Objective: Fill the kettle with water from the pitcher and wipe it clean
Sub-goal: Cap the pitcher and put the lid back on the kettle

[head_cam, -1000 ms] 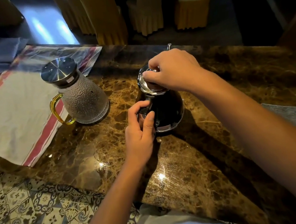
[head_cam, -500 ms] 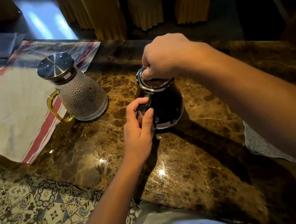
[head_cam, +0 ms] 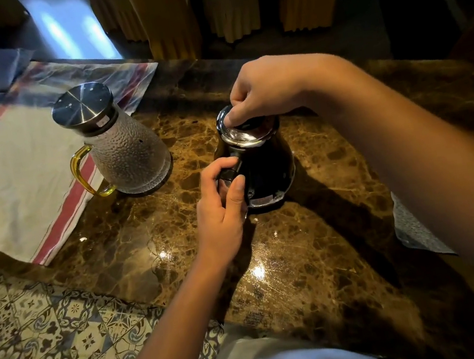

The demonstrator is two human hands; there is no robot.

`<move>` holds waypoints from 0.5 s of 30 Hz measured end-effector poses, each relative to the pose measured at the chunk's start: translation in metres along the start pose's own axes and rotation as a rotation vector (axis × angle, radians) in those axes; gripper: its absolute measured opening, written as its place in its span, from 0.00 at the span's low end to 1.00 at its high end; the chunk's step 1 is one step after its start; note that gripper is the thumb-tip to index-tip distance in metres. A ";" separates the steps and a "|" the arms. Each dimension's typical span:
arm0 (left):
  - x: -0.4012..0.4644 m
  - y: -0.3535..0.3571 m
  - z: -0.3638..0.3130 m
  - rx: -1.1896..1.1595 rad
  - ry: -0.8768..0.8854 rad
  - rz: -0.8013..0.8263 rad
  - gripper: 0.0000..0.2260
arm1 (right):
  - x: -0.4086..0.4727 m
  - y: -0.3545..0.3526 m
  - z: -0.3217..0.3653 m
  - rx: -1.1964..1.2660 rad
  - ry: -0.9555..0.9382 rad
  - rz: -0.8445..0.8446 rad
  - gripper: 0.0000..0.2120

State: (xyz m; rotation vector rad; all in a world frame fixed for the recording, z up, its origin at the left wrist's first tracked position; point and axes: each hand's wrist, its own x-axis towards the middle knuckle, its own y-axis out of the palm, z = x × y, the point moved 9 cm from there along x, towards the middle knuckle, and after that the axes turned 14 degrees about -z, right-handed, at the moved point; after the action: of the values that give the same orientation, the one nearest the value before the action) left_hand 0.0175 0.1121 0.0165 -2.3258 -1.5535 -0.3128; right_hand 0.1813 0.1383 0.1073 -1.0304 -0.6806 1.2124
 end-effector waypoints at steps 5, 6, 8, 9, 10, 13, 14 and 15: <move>0.000 0.002 0.001 -0.002 -0.025 0.008 0.13 | -0.009 0.001 -0.001 -0.065 -0.023 -0.153 0.14; 0.000 0.002 0.001 0.004 -0.026 0.010 0.13 | -0.011 0.000 -0.003 -0.064 -0.010 -0.183 0.15; -0.001 0.002 0.003 0.024 -0.031 0.012 0.13 | -0.015 -0.001 -0.008 -0.063 0.015 -0.254 0.17; -0.002 0.002 0.004 0.034 -0.034 0.012 0.13 | -0.017 -0.001 -0.010 -0.063 0.021 -0.302 0.18; -0.003 0.001 0.003 0.046 -0.032 0.007 0.12 | -0.020 0.000 -0.010 -0.062 0.026 -0.358 0.18; -0.005 0.001 -0.005 0.095 -0.003 -0.016 0.12 | -0.031 0.001 -0.011 -0.041 0.041 -0.527 0.18; -0.005 0.000 -0.007 0.108 0.001 -0.016 0.12 | -0.035 0.001 -0.012 -0.020 0.049 -0.566 0.18; -0.004 -0.001 -0.009 0.126 0.006 -0.012 0.11 | -0.038 0.002 -0.013 0.005 0.054 -0.597 0.18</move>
State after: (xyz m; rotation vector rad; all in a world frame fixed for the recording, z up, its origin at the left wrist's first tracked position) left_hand 0.0153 0.1060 0.0236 -2.2181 -1.5381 -0.2175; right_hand 0.1819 0.0980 0.1042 -0.7712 -0.8643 0.6631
